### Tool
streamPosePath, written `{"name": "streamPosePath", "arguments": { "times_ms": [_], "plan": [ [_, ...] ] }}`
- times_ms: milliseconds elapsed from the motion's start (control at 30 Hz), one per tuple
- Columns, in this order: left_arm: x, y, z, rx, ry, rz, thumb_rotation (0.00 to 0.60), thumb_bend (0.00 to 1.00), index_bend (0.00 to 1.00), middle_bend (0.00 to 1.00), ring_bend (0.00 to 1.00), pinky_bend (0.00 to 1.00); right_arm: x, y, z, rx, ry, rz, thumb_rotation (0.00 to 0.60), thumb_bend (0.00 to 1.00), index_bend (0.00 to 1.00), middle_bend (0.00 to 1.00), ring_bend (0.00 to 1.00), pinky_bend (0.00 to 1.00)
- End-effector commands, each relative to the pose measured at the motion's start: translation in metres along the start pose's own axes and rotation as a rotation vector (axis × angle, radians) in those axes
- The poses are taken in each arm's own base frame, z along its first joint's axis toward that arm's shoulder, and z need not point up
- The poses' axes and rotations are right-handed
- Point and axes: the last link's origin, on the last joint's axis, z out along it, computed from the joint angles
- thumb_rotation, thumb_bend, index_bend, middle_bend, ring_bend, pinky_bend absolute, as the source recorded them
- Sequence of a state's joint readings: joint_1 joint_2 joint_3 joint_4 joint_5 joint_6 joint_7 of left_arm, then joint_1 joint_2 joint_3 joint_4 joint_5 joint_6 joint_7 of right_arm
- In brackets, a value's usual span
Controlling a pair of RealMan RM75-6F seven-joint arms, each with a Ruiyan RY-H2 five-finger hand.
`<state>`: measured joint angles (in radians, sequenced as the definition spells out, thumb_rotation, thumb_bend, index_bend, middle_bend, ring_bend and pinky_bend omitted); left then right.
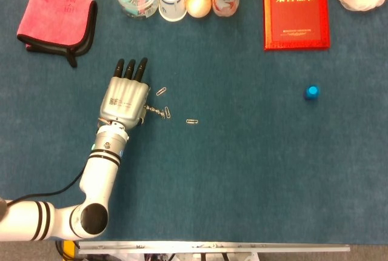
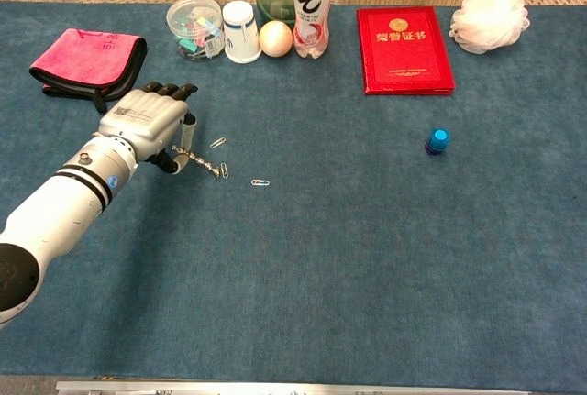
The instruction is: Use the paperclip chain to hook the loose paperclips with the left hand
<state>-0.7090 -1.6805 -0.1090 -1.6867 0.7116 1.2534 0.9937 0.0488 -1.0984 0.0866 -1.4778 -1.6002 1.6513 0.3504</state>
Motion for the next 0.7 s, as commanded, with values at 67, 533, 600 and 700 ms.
{"name": "streamPosePath", "arguments": {
  "times_ms": [67,533,600,700],
  "plan": [
    [0.001,0.001,0.0,-0.001,0.006,-0.004,0.6,0.42,0.57,0.0,0.0,0.0,0.0,-0.001,0.001,0.002,-0.001,0.001,0.6,0.87,0.39,0.41,0.37,0.55],
    [0.016,0.003,0.004,0.005,0.044,-0.026,0.6,0.42,0.57,0.0,0.0,0.0,-0.001,-0.001,0.002,0.001,-0.002,0.001,0.6,0.87,0.39,0.41,0.37,0.55],
    [0.019,0.002,0.005,0.01,0.052,-0.03,0.6,0.42,0.57,0.0,0.0,0.0,-0.001,-0.001,0.002,0.0,-0.004,0.001,0.6,0.87,0.39,0.41,0.37,0.55],
    [0.024,0.001,0.009,0.019,0.061,-0.039,0.6,0.42,0.57,0.0,0.0,0.0,-0.001,-0.001,0.002,0.0,-0.005,0.001,0.6,0.87,0.39,0.41,0.37,0.55]
  ]
}}
